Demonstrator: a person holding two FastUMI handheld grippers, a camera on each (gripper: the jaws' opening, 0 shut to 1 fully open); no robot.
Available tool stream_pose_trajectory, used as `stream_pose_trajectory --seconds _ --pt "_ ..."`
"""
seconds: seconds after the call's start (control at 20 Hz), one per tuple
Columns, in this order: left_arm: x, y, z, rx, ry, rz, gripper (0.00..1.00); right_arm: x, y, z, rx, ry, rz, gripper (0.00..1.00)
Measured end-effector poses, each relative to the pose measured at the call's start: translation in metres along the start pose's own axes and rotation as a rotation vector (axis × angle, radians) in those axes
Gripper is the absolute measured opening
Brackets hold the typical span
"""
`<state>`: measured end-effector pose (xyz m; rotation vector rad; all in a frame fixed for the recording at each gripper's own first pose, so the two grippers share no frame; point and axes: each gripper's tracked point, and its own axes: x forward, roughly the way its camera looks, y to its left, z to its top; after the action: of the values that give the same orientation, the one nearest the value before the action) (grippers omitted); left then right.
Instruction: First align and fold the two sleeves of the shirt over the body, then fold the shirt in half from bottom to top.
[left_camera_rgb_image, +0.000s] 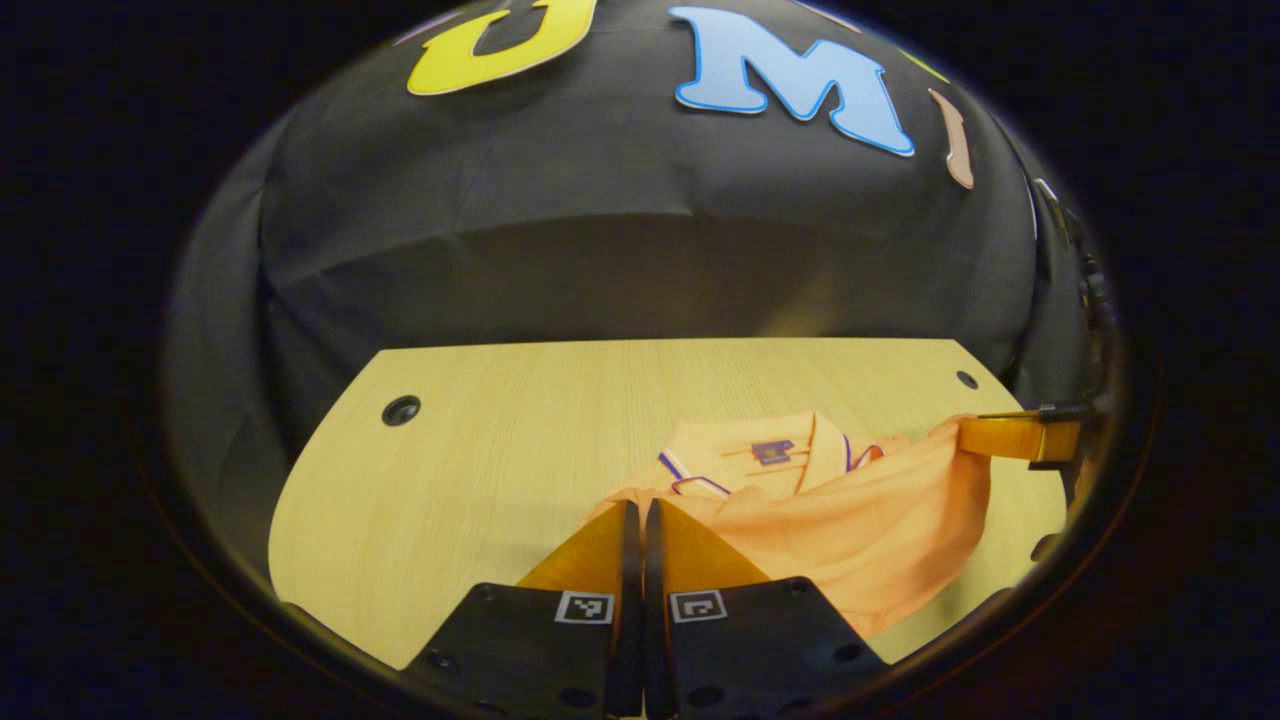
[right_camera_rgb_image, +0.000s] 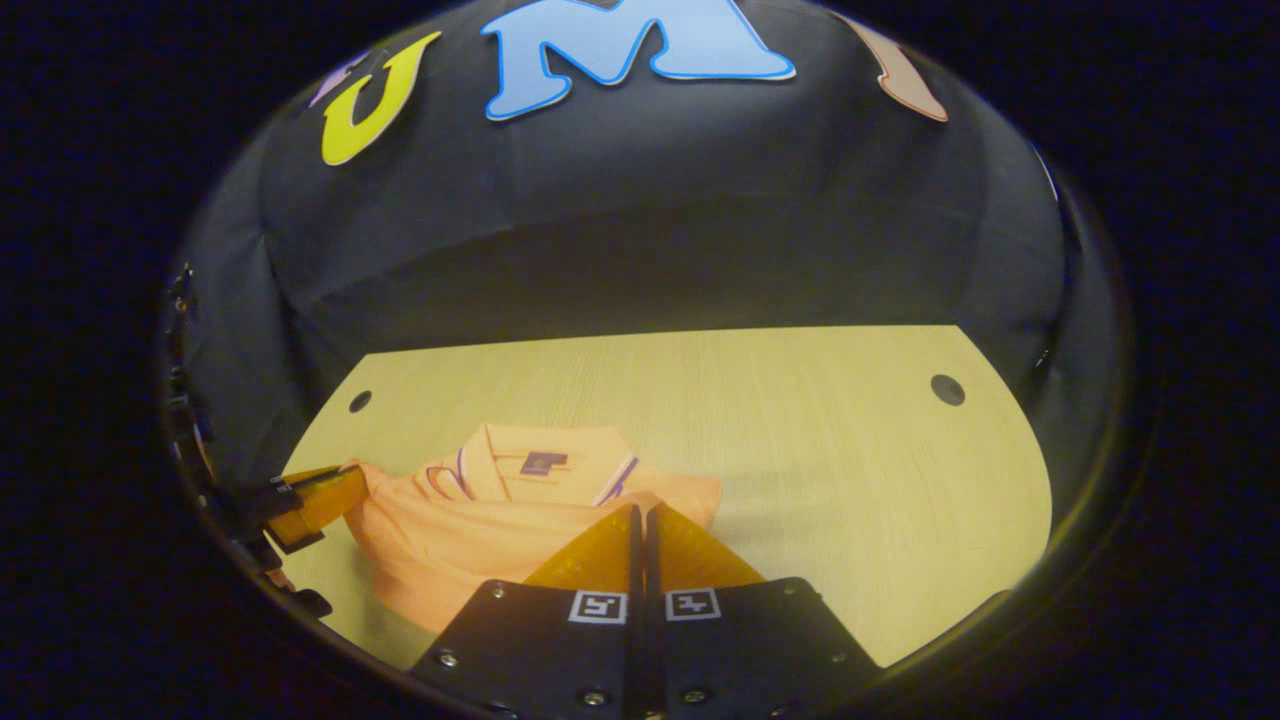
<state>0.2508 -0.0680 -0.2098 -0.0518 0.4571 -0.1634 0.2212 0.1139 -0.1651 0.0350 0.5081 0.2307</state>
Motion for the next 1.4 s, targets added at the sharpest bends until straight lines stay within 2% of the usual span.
stream_pose_trajectory --seconds 0.15,0.6,0.85,1.3,1.4 --pt "0.031 0.003 0.021 -0.018 -0.032 0.004 0.07 0.027 -0.001 0.019 0.000 -0.027 0.003 0.00" --pt "0.103 0.003 0.048 0.053 -0.093 0.008 0.06 0.097 -0.013 0.049 0.029 -0.092 0.008 0.00" --pt "0.126 0.000 0.047 0.080 -0.117 0.009 0.06 0.121 -0.020 0.043 0.042 -0.092 0.008 0.00" --pt "0.142 0.003 0.028 0.058 -0.085 0.027 0.06 0.135 -0.022 0.027 0.047 -0.056 0.009 0.00" --pt "0.141 0.001 0.022 0.059 -0.064 0.014 0.10 0.136 -0.023 0.020 0.061 -0.027 0.007 0.01"
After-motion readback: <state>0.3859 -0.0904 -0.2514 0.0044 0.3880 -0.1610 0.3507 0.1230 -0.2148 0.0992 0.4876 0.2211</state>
